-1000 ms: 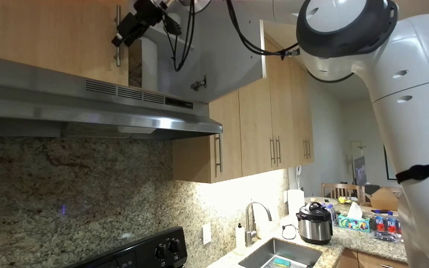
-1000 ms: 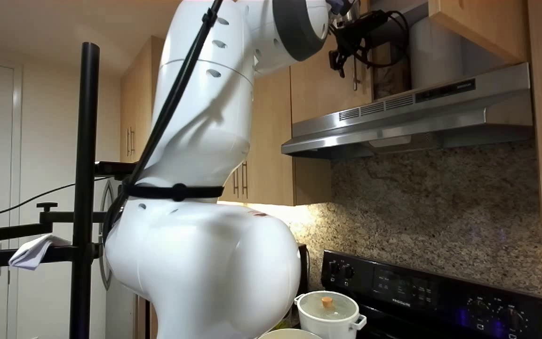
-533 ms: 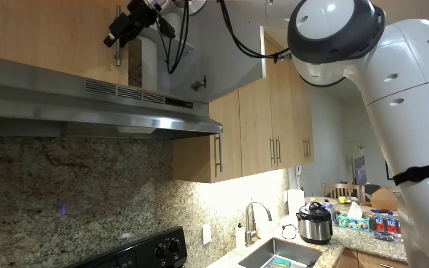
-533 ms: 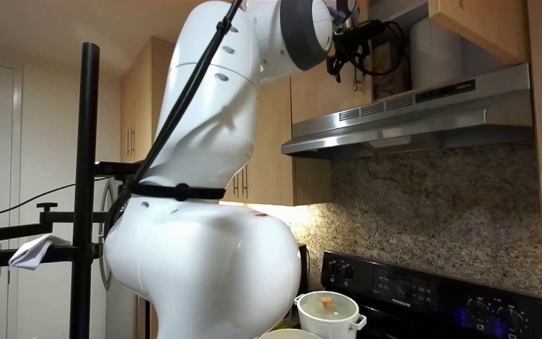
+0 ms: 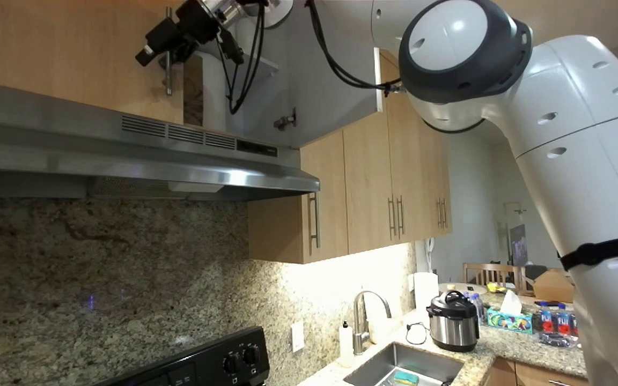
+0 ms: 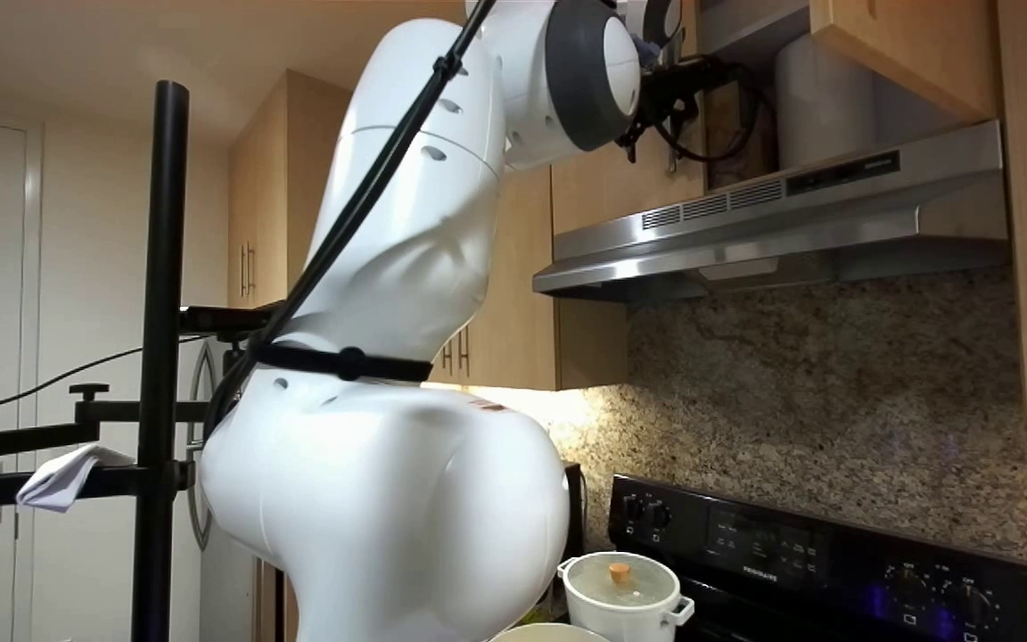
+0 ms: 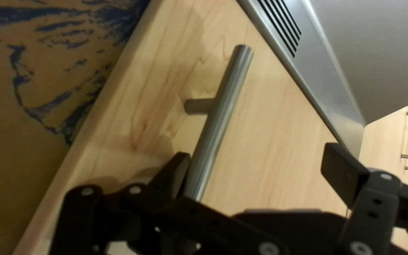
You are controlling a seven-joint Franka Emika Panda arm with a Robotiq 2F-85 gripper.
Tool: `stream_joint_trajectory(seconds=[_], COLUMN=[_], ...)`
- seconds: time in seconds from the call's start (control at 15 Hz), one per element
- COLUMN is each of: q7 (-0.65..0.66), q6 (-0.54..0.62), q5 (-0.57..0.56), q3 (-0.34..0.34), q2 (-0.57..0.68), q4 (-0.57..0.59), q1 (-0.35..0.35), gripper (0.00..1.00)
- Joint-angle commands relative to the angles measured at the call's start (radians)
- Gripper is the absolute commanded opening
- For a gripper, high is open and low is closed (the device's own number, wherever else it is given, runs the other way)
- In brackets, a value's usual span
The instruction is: Open the left door of the cupboard
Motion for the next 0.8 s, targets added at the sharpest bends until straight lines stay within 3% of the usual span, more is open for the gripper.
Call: stream_joint_trajectory(seconds=[0.0, 0.33, 0.73], q7=[-0.041, -0.062, -0.071], q6=[-0.033, -0.04, -0.02], q5=[0.089, 0.134, 0.11], q3=[0.025, 0.036, 0.039], q2=[0.053, 0.001, -0.068], q4=[0.053, 0.012, -0.058], q1=[-0.016, -0.01, 0.015], gripper=[1.0, 1.0, 1.0])
